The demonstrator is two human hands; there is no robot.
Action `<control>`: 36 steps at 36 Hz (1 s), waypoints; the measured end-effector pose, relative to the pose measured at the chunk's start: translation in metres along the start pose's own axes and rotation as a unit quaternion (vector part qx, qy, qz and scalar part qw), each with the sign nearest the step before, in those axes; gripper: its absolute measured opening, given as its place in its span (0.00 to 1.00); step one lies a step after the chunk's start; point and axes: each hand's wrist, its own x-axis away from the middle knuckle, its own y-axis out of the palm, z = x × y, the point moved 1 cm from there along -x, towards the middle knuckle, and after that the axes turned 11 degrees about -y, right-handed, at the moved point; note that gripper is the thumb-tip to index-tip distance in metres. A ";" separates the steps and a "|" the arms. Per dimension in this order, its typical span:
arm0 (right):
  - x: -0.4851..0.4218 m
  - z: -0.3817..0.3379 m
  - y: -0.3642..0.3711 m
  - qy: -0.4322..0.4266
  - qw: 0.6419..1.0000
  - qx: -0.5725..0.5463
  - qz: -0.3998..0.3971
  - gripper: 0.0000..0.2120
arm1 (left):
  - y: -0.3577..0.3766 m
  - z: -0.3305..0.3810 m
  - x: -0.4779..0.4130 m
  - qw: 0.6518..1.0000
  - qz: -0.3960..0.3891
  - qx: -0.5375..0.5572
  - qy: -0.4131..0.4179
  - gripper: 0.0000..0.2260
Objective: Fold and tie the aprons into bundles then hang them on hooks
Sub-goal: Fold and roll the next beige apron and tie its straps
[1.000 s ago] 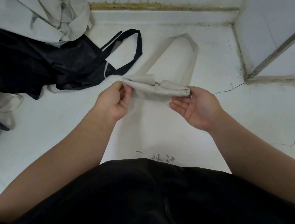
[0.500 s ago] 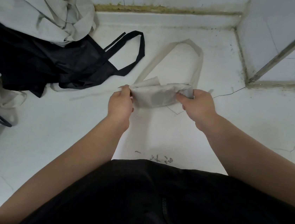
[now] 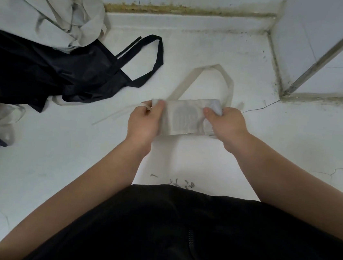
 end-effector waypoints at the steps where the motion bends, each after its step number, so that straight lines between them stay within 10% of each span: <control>1: 0.000 0.001 0.001 0.004 1.000 -0.003 -0.001 0.16 | 0.003 0.000 0.003 0.999 -0.006 -0.031 0.011 0.11; 9: 0.008 -0.007 0.007 -0.070 0.996 0.043 -0.016 0.20 | 0.021 0.011 0.010 0.963 0.149 -0.207 0.088 0.26; 15: 0.015 -0.014 0.007 -0.132 0.984 0.122 0.001 0.14 | 0.036 0.012 0.019 0.933 0.110 -0.288 0.183 0.30; 23: 0.009 -0.021 -0.004 -0.144 0.975 0.103 -0.132 0.09 | 0.036 0.009 0.028 0.930 -0.030 -0.279 0.236 0.03; 36: 0.006 -0.020 -0.001 -0.193 0.970 0.140 -0.046 0.13 | 0.033 0.007 0.023 0.935 0.103 -0.214 0.265 0.15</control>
